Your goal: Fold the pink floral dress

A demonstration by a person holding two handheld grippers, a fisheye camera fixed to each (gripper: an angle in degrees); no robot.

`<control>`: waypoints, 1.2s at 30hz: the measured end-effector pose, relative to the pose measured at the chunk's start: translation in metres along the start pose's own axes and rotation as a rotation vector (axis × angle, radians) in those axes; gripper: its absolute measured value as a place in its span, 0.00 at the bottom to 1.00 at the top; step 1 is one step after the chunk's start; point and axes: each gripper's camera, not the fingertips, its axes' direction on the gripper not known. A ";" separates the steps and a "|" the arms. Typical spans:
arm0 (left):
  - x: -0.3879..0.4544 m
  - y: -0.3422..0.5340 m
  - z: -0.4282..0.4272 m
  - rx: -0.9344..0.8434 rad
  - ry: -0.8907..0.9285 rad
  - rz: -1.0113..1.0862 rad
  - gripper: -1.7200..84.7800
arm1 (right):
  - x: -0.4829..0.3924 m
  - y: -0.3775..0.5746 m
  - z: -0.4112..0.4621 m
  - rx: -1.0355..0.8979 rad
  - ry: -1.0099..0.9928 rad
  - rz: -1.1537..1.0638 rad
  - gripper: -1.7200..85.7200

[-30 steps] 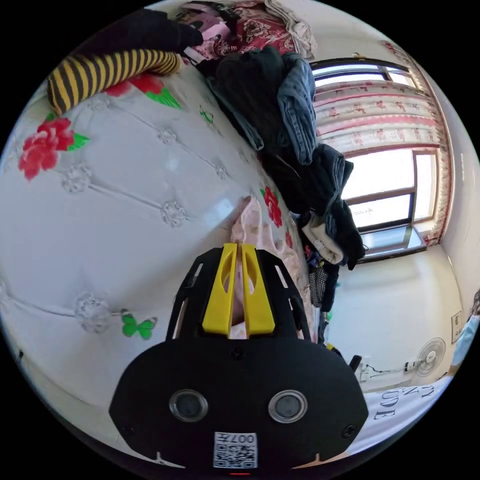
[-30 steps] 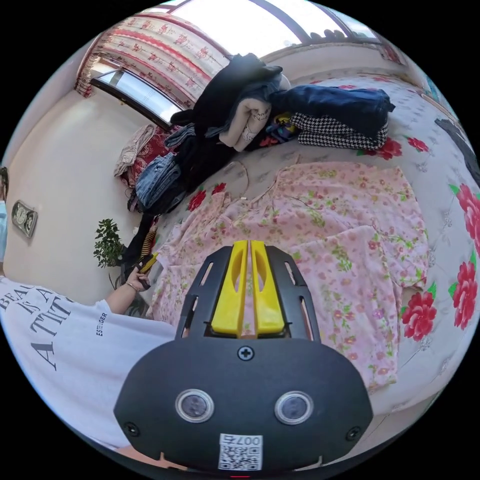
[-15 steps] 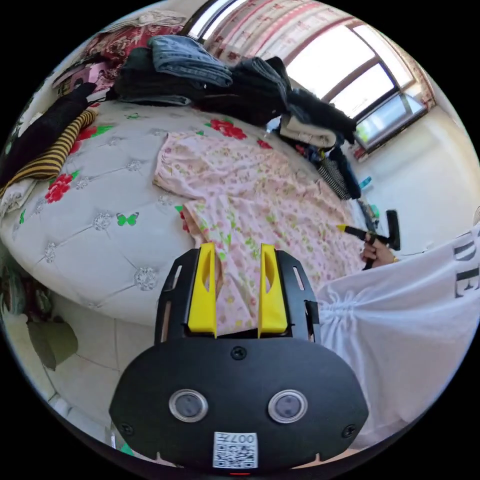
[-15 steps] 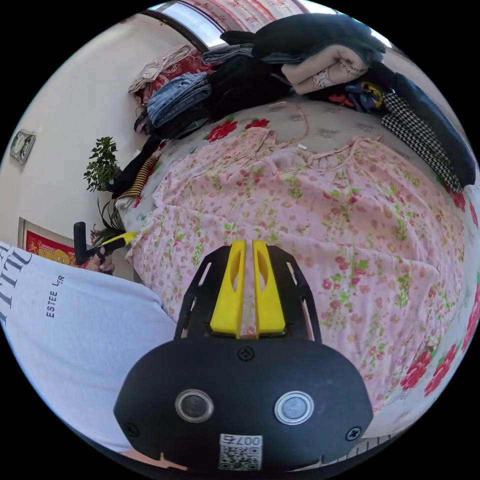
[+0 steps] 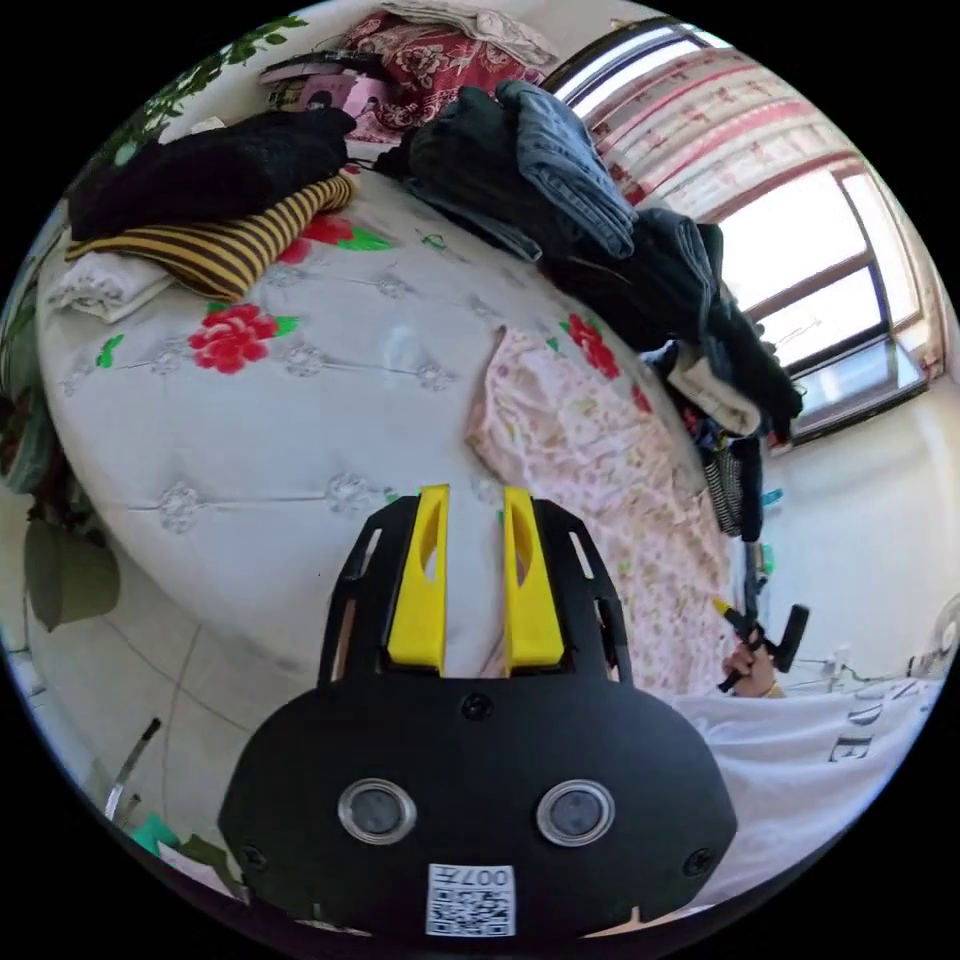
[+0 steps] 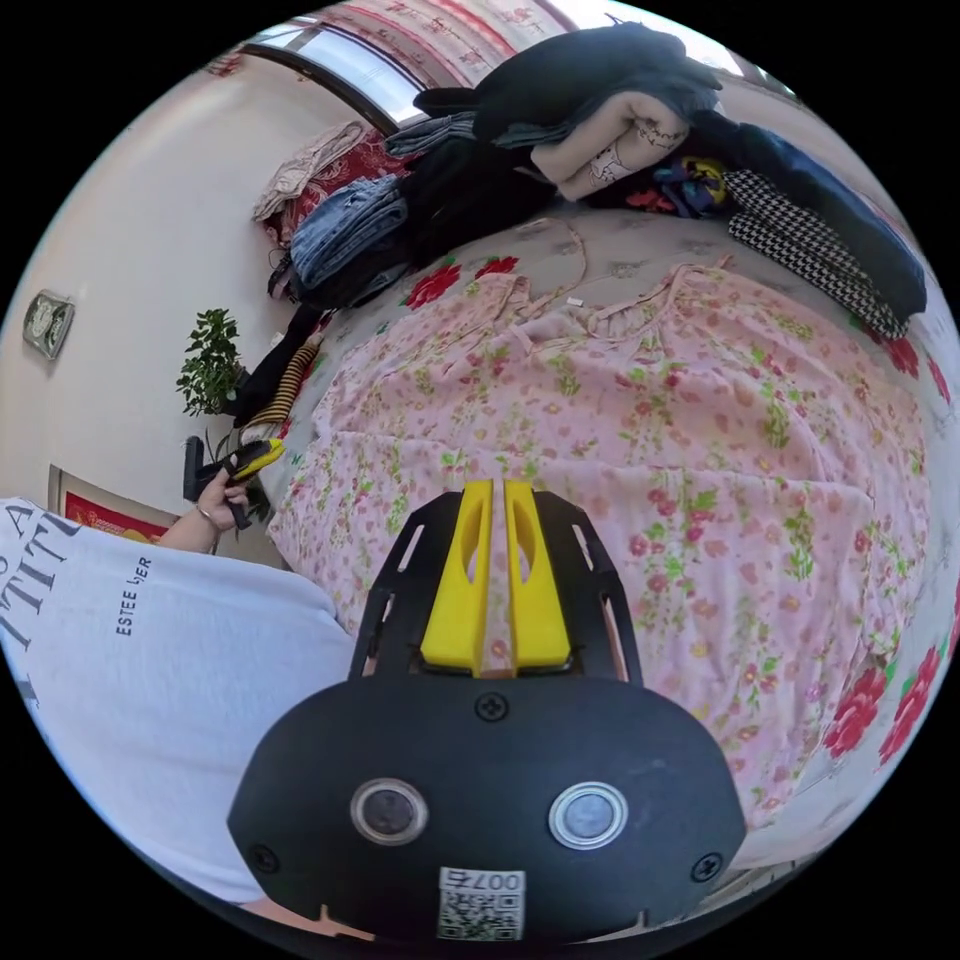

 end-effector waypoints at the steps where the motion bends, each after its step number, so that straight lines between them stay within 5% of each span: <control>1: -0.004 -0.007 0.007 -0.008 0.029 -0.020 0.14 | 0.001 0.002 -0.001 0.009 -0.011 0.012 0.02; 7: -0.010 -0.065 0.047 -0.032 0.058 -0.062 0.15 | 0.000 0.008 -0.017 0.052 0.021 0.009 0.02; 11: 0.000 -0.078 0.076 -0.137 0.103 0.012 0.03 | 0.009 0.018 -0.028 0.090 0.026 0.054 0.02; 18: -0.028 -0.040 0.020 0.288 0.430 -0.143 0.01 | 0.019 0.034 -0.045 0.129 0.047 0.105 0.02; 25: -0.084 0.016 0.031 0.424 0.535 -0.431 0.01 | 0.025 0.040 -0.047 0.119 0.026 0.125 0.02; 28: -0.050 0.005 0.039 0.363 0.510 -0.233 0.01 | 0.024 0.040 -0.050 0.121 0.027 0.110 0.02; 31: 0.051 -0.011 0.053 0.163 0.507 0.308 0.01 | 0.025 0.042 -0.055 0.121 0.035 0.104 0.02; 33: 0.135 0.011 0.083 -0.100 0.556 0.728 0.02 | 0.029 0.045 -0.058 0.125 0.038 0.116 0.02; 36: 0.184 0.061 0.147 -0.445 0.501 0.970 0.04 | 0.039 0.051 -0.061 0.133 0.031 0.151 0.02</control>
